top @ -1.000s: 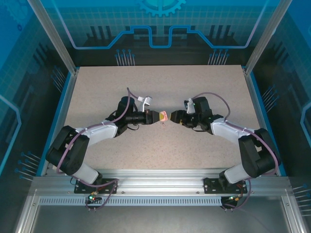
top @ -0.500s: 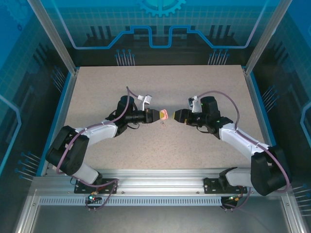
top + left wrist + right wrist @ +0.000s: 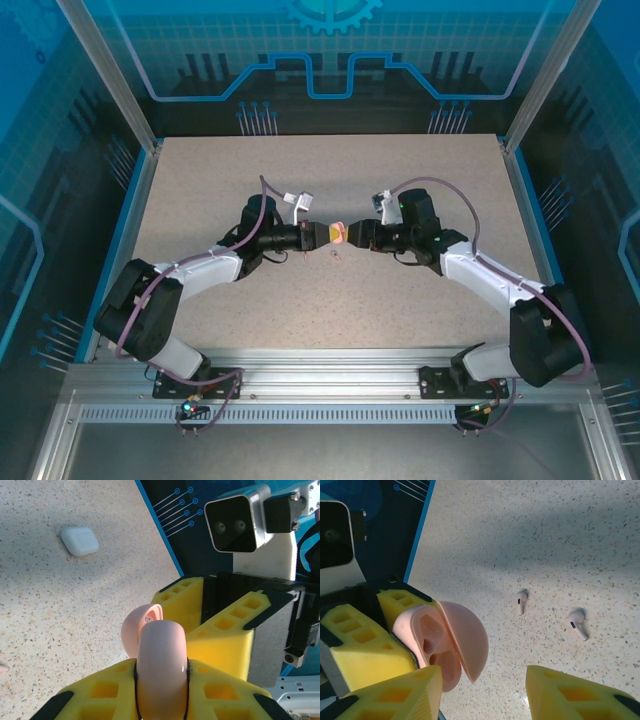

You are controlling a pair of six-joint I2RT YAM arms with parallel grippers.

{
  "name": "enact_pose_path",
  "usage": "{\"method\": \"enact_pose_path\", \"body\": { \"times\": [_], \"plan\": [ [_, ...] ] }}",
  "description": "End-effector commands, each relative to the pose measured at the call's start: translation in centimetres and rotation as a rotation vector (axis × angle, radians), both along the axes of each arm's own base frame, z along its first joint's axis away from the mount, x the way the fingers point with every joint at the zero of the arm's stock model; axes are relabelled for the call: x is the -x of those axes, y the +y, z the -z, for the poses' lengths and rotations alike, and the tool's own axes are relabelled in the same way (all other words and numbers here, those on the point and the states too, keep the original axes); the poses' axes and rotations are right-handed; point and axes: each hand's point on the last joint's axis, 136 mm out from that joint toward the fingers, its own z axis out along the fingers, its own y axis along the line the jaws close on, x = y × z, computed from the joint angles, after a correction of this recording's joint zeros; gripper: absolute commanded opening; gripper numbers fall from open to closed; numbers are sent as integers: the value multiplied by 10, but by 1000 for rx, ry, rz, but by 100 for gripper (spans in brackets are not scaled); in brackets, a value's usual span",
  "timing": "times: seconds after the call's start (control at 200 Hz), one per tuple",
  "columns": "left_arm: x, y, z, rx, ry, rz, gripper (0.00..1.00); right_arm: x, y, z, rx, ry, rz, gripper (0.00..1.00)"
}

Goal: Insert the wireless bluetooth earbuds into the charging case

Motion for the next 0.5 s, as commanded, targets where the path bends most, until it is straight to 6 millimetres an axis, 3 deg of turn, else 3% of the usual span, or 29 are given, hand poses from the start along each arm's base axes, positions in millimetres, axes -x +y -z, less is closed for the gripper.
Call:
{"method": "enact_pose_path", "body": {
  "times": [0.0,0.04,0.07,0.235,0.495],
  "plan": [
    [0,-5,-19,36,-41,31,0,-1,6,5,21,7,-16,46],
    [0,-6,-20,37,-43,35,0,-2,6,8,27,14,-14,46],
    [0,-6,-20,39,-42,35,0,-9,8,0,21,-6,-8,45],
    [2,-7,-23,48,-42,46,0,-16,8,9,35,9,7,40],
    [4,-7,-21,49,-39,48,0,-19,15,6,8,7,-24,36]
  ]
}}
